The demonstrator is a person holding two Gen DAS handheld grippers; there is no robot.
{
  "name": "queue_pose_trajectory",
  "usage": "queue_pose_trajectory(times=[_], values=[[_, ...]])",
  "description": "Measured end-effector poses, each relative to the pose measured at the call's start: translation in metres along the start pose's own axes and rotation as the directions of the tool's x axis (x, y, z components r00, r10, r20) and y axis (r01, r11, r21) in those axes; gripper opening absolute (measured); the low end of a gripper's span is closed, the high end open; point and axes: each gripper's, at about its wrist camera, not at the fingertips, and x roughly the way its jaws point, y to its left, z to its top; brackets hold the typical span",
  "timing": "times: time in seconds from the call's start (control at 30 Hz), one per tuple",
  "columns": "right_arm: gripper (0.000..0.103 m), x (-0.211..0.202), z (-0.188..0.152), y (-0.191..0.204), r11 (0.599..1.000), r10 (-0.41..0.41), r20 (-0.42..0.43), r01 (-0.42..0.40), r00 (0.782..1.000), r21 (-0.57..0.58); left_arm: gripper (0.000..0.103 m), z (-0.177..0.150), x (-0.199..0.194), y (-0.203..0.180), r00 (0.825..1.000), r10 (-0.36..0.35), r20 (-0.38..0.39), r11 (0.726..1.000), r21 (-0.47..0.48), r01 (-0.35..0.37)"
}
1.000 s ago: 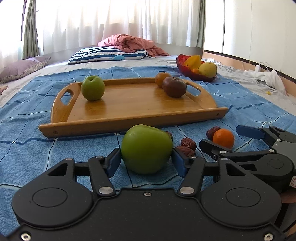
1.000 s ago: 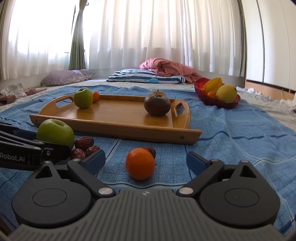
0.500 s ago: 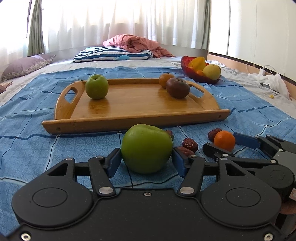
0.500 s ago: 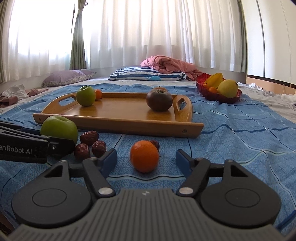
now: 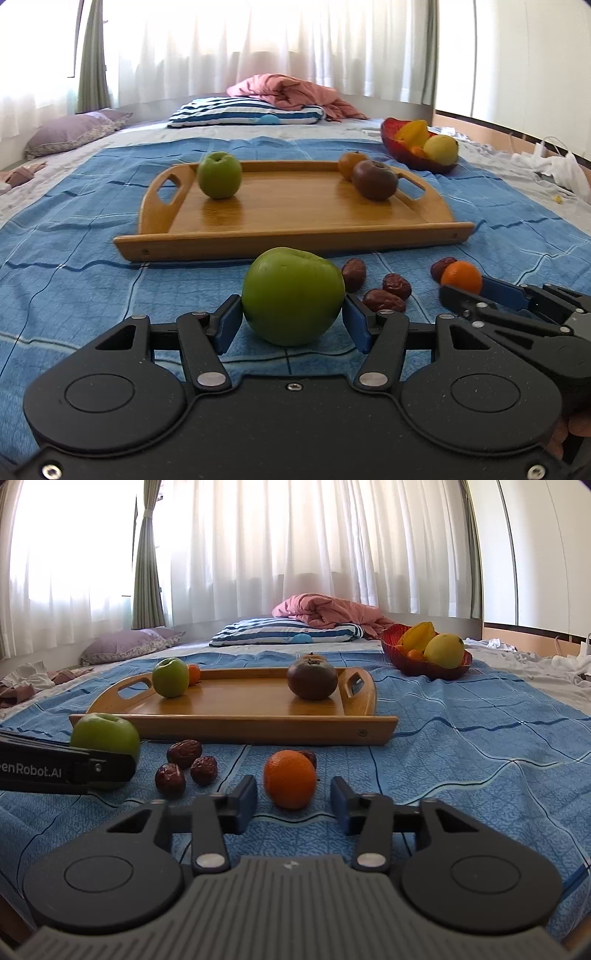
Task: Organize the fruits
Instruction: 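Close left gripper on the second green apple while right gripper closes on the orange, then lift and carry the green apple in left gripper while right gripper carries the orange over tray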
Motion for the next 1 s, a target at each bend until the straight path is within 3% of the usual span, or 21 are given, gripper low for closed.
queue_pose_trajectory(times=[0.33,0.53,1.0], values=[[0.035,-0.002,0.000,-0.001,1.000,0.005,0.006,-0.005,1.000,0.007,0.058,-0.004,0.006,-0.009,0.999,0.031,0.028,0.999,0.028,-0.032],[0.035,-0.001,0.001,-0.002,1.000,0.008,0.006,-0.008,1.000,0.018,0.058,-0.001,0.014,-0.003,1.000,-0.009,-0.001,1.000,-0.011,0.009],[0.034,-0.004,0.009,-0.002,0.999,0.001,0.030,-0.002,1.000,0.034,0.057,0.003,0.006,-0.003,1.000,-0.013,0.013,1.000,-0.015,0.013]])
